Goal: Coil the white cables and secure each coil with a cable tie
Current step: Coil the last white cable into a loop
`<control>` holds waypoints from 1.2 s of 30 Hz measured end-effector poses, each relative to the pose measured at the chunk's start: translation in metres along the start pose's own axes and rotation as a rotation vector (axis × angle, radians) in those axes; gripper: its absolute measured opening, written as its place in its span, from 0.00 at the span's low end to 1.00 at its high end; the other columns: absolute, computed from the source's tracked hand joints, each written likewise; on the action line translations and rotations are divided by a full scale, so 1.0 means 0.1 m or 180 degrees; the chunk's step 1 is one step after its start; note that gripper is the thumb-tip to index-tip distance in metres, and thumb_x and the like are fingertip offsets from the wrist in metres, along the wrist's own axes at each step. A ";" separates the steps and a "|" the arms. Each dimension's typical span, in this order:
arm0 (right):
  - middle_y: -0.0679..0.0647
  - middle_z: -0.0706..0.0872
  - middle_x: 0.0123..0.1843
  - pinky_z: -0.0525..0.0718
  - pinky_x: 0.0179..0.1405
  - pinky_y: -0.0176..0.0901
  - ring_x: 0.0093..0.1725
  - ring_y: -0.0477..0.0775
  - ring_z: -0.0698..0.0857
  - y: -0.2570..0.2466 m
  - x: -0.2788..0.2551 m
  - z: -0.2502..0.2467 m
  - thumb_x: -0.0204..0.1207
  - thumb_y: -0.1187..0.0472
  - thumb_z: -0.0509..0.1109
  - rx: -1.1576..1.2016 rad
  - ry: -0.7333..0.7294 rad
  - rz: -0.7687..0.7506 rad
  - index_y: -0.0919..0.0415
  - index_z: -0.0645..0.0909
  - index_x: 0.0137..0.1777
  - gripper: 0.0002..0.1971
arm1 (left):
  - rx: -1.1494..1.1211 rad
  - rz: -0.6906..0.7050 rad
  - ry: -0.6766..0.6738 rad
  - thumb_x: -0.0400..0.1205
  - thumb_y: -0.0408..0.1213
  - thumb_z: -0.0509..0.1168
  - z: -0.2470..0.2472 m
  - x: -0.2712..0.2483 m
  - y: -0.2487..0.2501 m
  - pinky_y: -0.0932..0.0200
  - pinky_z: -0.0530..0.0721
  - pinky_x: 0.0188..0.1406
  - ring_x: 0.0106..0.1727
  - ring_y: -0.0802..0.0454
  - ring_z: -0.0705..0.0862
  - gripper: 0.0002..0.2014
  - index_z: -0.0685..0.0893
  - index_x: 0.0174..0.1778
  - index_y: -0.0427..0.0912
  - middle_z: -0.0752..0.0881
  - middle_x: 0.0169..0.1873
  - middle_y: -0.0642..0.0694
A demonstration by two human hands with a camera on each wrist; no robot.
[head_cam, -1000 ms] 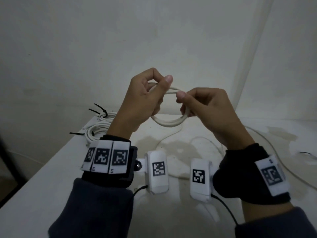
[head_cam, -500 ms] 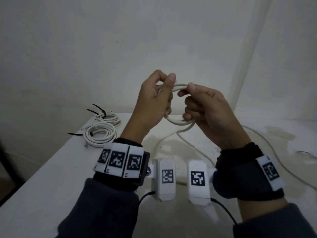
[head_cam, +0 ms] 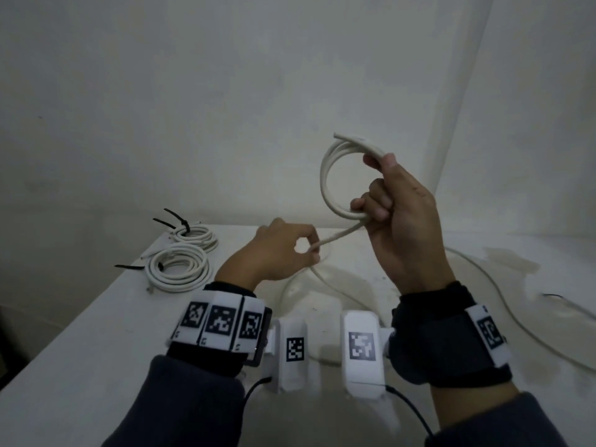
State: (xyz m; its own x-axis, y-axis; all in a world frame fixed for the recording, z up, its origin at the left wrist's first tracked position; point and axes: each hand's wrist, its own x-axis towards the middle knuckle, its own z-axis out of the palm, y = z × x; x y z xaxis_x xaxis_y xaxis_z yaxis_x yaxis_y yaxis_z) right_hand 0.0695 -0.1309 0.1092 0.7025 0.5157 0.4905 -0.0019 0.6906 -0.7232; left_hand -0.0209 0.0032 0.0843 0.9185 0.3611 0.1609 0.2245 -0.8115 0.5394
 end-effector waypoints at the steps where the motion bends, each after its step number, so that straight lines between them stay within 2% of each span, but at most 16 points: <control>1: 0.45 0.64 0.21 0.80 0.34 0.38 0.20 0.42 0.66 0.01 0.00 -0.01 0.84 0.56 0.62 -0.0007 0.0030 0.0011 0.65 0.83 0.54 0.13 | -0.0116 -0.0151 0.0049 0.82 0.46 0.64 0.00 0.00 -0.02 0.60 0.76 0.38 0.41 0.54 0.81 0.05 0.78 0.41 0.54 0.82 0.40 0.49; 3: 0.45 0.64 0.21 0.80 0.34 0.38 0.20 0.42 0.66 0.02 0.00 -0.02 0.84 0.56 0.62 -0.0026 0.0064 0.0034 0.65 0.84 0.54 0.13 | -0.0901 -0.0426 0.0355 0.84 0.42 0.62 -0.01 -0.01 -0.02 0.59 0.83 0.34 0.31 0.52 0.83 0.07 0.79 0.44 0.44 0.86 0.32 0.45; 6: 0.45 0.63 0.21 0.80 0.33 0.38 0.20 0.42 0.65 0.02 -0.01 -0.02 0.84 0.56 0.63 -0.0145 0.0070 0.0048 0.65 0.84 0.52 0.12 | -0.2728 -0.0767 0.0973 0.82 0.31 0.60 -0.09 -0.01 0.08 0.54 0.90 0.41 0.33 0.45 0.88 0.07 0.81 0.45 0.31 0.88 0.33 0.34; 8: 0.45 0.62 0.20 0.79 0.32 0.38 0.20 0.42 0.64 0.04 -0.01 -0.01 0.84 0.57 0.63 -0.0215 0.0030 0.0121 0.65 0.84 0.52 0.13 | -0.3831 -0.0659 0.1360 0.81 0.27 0.59 -0.15 -0.02 0.16 0.53 0.91 0.43 0.36 0.43 0.89 0.07 0.80 0.41 0.29 0.87 0.32 0.33; 9: 0.45 0.62 0.20 0.79 0.31 0.38 0.19 0.43 0.64 0.05 -0.02 0.00 0.84 0.57 0.63 -0.0249 0.0010 0.0160 0.66 0.84 0.52 0.13 | -0.4156 -0.0496 0.1546 0.81 0.26 0.60 -0.17 -0.02 0.17 0.52 0.90 0.45 0.37 0.44 0.89 0.05 0.79 0.41 0.30 0.88 0.32 0.34; 10: 0.45 0.62 0.20 0.79 0.31 0.38 0.19 0.43 0.64 0.06 -0.02 0.01 0.84 0.58 0.63 -0.0295 -0.0014 0.0189 0.66 0.85 0.52 0.12 | -0.4441 -0.0312 0.1714 0.81 0.24 0.61 -0.19 -0.02 0.19 0.51 0.90 0.47 0.37 0.45 0.89 0.02 0.78 0.46 0.31 0.88 0.32 0.36; 12: 0.45 0.61 0.20 0.78 0.30 0.38 0.19 0.43 0.63 0.08 -0.04 0.04 0.84 0.58 0.63 -0.0406 -0.0077 0.0227 0.66 0.85 0.52 0.12 | -0.4992 -0.0175 0.1903 0.80 0.20 0.63 -0.19 -0.01 0.20 0.50 0.89 0.49 0.37 0.48 0.90 0.16 0.69 0.61 0.32 0.88 0.36 0.36; 14: 0.46 0.61 0.21 0.78 0.30 0.38 0.20 0.44 0.62 0.10 -0.05 0.07 0.84 0.58 0.63 -0.0510 -0.0144 0.0250 0.65 0.85 0.51 0.12 | -0.5323 -0.0176 0.1892 0.80 0.19 0.62 -0.19 0.00 0.21 0.53 0.90 0.46 0.41 0.48 0.90 0.21 0.67 0.70 0.25 0.89 0.46 0.34; 16: 0.47 0.61 0.21 0.78 0.28 0.38 0.20 0.45 0.62 0.10 -0.06 0.10 0.85 0.58 0.63 -0.0637 -0.0145 0.0240 0.65 0.85 0.50 0.13 | -0.5342 -0.0148 0.1666 0.80 0.21 0.62 -0.20 -0.02 0.22 0.59 0.89 0.42 0.44 0.49 0.88 0.17 0.75 0.66 0.21 0.89 0.52 0.36; 19: 0.47 0.62 0.21 0.77 0.26 0.39 0.21 0.45 0.63 0.09 -0.06 0.11 0.85 0.57 0.62 -0.0815 -0.0048 0.0143 0.65 0.85 0.48 0.13 | -0.4530 -0.0096 0.1583 0.81 0.26 0.64 -0.22 -0.02 0.19 0.64 0.86 0.39 0.40 0.53 0.87 0.12 0.84 0.59 0.27 0.90 0.47 0.41; 22: 0.47 0.63 0.21 0.75 0.23 0.38 0.21 0.46 0.63 0.10 -0.05 0.09 0.84 0.58 0.63 -0.0947 0.0016 0.0090 0.65 0.86 0.47 0.13 | -0.3304 -0.0035 0.1808 0.83 0.26 0.61 -0.23 -0.03 0.19 0.66 0.86 0.38 0.35 0.56 0.89 0.11 0.83 0.60 0.31 0.90 0.45 0.43; 24: 0.46 0.63 0.20 0.74 0.22 0.38 0.21 0.46 0.63 0.11 -0.05 0.07 0.84 0.59 0.64 -0.1069 -0.0018 0.0054 0.65 0.86 0.47 0.13 | -0.2865 0.0145 0.1800 0.83 0.24 0.60 -0.24 -0.05 0.21 0.62 0.88 0.42 0.39 0.54 0.90 0.11 0.81 0.60 0.33 0.90 0.43 0.42; 26: 0.45 0.64 0.19 0.73 0.22 0.38 0.21 0.47 0.64 0.12 -0.05 0.06 0.84 0.59 0.64 -0.1186 -0.0068 0.0046 0.64 0.87 0.46 0.12 | -0.2783 0.0361 0.1587 0.82 0.22 0.60 -0.26 -0.09 0.23 0.51 0.90 0.47 0.47 0.44 0.90 0.12 0.80 0.60 0.33 0.90 0.46 0.36; 28: 0.45 0.65 0.19 0.72 0.22 0.38 0.22 0.47 0.65 0.11 -0.04 0.04 0.83 0.59 0.65 -0.1244 -0.0094 0.0065 0.64 0.87 0.46 0.12 | -0.2822 0.0544 0.1320 0.82 0.20 0.60 -0.29 -0.15 0.22 0.50 0.90 0.46 0.49 0.40 0.90 0.13 0.79 0.62 0.30 0.89 0.47 0.33; 32: 0.45 0.64 0.19 0.71 0.21 0.37 0.20 0.45 0.64 0.09 -0.04 0.04 0.83 0.59 0.64 -0.1176 -0.0282 0.0170 0.62 0.88 0.45 0.12 | -0.2873 0.0791 0.0959 0.83 0.19 0.57 -0.35 -0.21 0.20 0.57 0.88 0.41 0.45 0.43 0.91 0.14 0.80 0.63 0.30 0.90 0.47 0.36; 36: 0.45 0.65 0.19 0.71 0.22 0.37 0.20 0.45 0.64 0.08 -0.06 0.05 0.84 0.59 0.64 -0.1234 -0.0429 0.0138 0.59 0.88 0.45 0.13 | -0.3050 0.0794 0.0633 0.82 0.19 0.52 -0.38 -0.24 0.22 0.60 0.85 0.38 0.34 0.51 0.87 0.18 0.84 0.57 0.35 0.90 0.44 0.40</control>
State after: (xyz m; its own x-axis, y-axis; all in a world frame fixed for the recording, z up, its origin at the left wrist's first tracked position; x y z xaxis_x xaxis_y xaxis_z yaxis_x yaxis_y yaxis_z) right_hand 0.0615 -0.1258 0.1034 0.6080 0.6198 0.4962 0.2570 0.4377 -0.8616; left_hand -0.0504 -0.0060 0.1232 0.8131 0.3724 0.4474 -0.4028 -0.1948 0.8943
